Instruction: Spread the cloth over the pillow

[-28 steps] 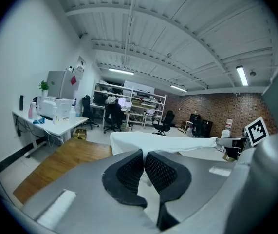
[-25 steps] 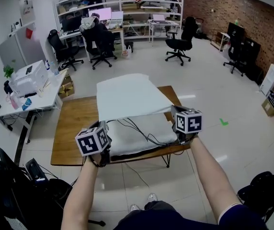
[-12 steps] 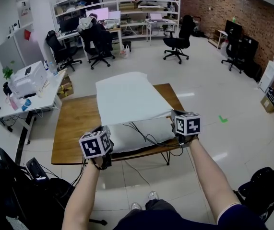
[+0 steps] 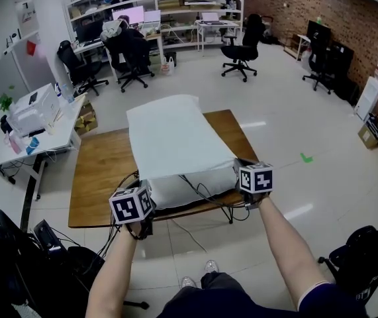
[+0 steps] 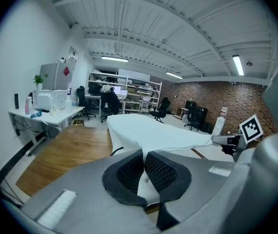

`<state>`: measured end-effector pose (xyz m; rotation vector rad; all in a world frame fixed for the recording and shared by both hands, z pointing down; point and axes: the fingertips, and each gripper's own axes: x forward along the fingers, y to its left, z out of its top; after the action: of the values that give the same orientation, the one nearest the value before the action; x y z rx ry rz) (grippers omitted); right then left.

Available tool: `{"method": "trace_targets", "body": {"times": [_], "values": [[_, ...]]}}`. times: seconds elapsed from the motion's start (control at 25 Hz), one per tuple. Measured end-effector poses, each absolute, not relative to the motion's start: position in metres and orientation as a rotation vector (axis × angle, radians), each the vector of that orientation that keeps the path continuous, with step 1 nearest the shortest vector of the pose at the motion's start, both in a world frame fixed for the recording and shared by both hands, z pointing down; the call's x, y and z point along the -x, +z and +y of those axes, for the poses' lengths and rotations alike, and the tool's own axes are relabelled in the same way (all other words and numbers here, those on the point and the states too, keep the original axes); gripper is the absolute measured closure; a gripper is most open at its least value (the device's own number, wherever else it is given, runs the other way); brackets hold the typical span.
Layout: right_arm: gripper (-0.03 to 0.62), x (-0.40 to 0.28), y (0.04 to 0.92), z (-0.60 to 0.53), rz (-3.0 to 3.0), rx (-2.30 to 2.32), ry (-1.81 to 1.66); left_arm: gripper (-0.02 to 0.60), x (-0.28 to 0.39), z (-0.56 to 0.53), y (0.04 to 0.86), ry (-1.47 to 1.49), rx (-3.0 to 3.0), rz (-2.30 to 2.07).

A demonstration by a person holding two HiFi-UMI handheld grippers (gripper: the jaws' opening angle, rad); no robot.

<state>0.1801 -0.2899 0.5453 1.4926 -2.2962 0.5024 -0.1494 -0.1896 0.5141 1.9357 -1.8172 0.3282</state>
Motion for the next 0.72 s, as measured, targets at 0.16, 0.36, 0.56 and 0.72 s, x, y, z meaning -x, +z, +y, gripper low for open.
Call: {"method": "trace_targets", "body": {"times": [0.16,0.36,0.56,0.72], "values": [[0.56,-0.186,0.558,-0.282,-2.276,-1.518,0.5,0.568,0.148,-0.188,0.528,0.366,-1.92,-1.805],[0.559,-0.193,0.57,-0.268,-2.245,-1.556,0.498,0.568,0.144,-0.184,0.543,0.427,-1.912,-1.786],[0.559,-0.191,0.566,-0.242,-2.284,-1.552,0.464,0.568,0.143,-0.182,0.552,0.462,-1.912,-1.77],[0.559,-0.181,0.545,-0.219,-2.364,-1.539,0.41,0.568,0.146,-0.178,0.559,0.477,-1.906,-1.77]]}}
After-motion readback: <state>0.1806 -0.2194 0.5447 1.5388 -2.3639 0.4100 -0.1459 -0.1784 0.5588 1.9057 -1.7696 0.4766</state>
